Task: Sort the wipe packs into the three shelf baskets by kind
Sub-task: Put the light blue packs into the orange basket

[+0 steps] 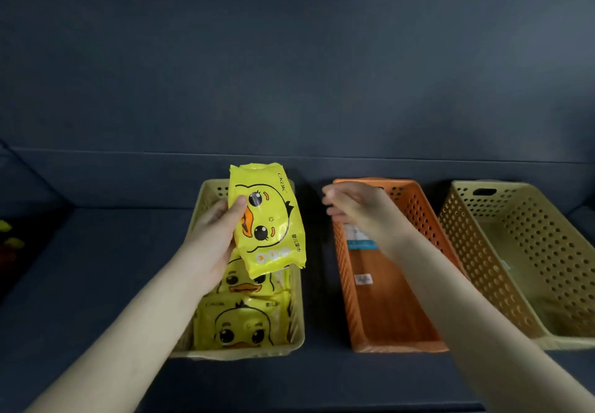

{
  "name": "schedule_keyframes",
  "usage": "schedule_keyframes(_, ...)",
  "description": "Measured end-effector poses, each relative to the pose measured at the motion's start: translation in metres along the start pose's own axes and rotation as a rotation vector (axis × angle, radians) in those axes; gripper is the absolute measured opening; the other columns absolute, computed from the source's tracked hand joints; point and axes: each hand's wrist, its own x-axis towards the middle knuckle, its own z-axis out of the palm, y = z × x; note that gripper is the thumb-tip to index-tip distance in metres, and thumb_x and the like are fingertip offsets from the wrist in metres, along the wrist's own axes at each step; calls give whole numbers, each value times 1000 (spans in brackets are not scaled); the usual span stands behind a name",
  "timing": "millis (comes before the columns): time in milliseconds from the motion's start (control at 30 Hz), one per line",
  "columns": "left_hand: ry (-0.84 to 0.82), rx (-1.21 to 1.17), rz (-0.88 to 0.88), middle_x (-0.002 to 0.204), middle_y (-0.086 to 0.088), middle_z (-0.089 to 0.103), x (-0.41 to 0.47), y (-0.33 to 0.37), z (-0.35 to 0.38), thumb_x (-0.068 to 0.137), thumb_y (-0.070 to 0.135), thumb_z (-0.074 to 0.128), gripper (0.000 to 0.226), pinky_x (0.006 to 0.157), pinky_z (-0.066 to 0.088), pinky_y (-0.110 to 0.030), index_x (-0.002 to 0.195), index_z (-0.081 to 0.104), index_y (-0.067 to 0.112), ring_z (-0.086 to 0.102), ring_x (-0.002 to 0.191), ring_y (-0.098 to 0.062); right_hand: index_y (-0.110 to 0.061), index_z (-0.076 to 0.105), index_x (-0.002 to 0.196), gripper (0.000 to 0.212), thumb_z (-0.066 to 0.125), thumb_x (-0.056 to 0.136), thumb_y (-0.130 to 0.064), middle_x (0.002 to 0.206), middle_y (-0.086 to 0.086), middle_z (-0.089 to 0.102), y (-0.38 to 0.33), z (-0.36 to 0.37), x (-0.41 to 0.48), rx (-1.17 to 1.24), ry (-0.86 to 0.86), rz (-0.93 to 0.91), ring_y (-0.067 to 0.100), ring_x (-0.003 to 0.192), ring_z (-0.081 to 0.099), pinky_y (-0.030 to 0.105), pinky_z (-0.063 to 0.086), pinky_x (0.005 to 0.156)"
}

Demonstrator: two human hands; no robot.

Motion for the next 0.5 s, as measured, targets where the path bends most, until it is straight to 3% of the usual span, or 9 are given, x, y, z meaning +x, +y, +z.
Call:
schedule_keyframes(133, -75, -54, 29, 115, -11, 70, -14, 8, -20, 96, 21, 51, 32, 101, 45, -51, 126, 57, 9, 65, 109, -28, -22, 65, 112, 26, 58, 93, -38, 107, -2, 71, -16, 56, -15, -30, -139, 36, 12, 98, 68, 29, 56, 87)
schedule_keyframes(233, -97, -28, 32, 114, -13, 70, -20, 14, -47, 95, 19, 52, 29, 95, 50, -45, 121, 60, 8, 66, 106, -28, -16, 61, 121, 36, 64, 90, -33, 112, 2, 69, -16, 82, -18, 117, -40, 130, 17, 102, 67, 44, 54, 92)
schedule_keyframes(300, -143, 38, 53, 113, -11, 71, -25, 16, -66, 94, 19, 54, 27, 91, 52, -40, 118, 62, 10, 67, 105, -26, -13, 57, 125, 36, 62, 92, -28, 115, 7, 68, -15, 94, -21, 195, -98, 202, 22, 105, 67, 48, 52, 94)
schedule_keyframes(367, -198, 189, 112, 109, -6, 72, -30, 16, -82, 92, 24, 58, 25, 91, 52, -40, 114, 66, 14, 68, 102, -22, -15, 54, 128, 38, 61, 93, -28, 116, 8, 68, -10, 105, -25, 168, -154, 218, 24, 106, 67, 51, 51, 95)
schedule_keyframes(433, -201, 423, 253, 105, 6, 73, -31, 13, -94, 92, 32, 58, 21, 89, 52, -31, 107, 69, 23, 68, 100, -10, -16, 55, 128, 36, 60, 94, -23, 114, 8, 69, -10, 110, -28, 187, -105, 206, 26, 105, 68, 51, 52, 94)
schedule_keyframes(500, -88, 714, 461, 116, 18, 66, -22, 4, -107, 94, 40, 52, 23, 95, 46, -27, 110, 66, 33, 58, 112, -1, -16, 58, 126, 30, 56, 96, -17, 110, 7, 70, -16, 108, -30, 133, -70, 149, 22, 101, 69, 39, 56, 89)
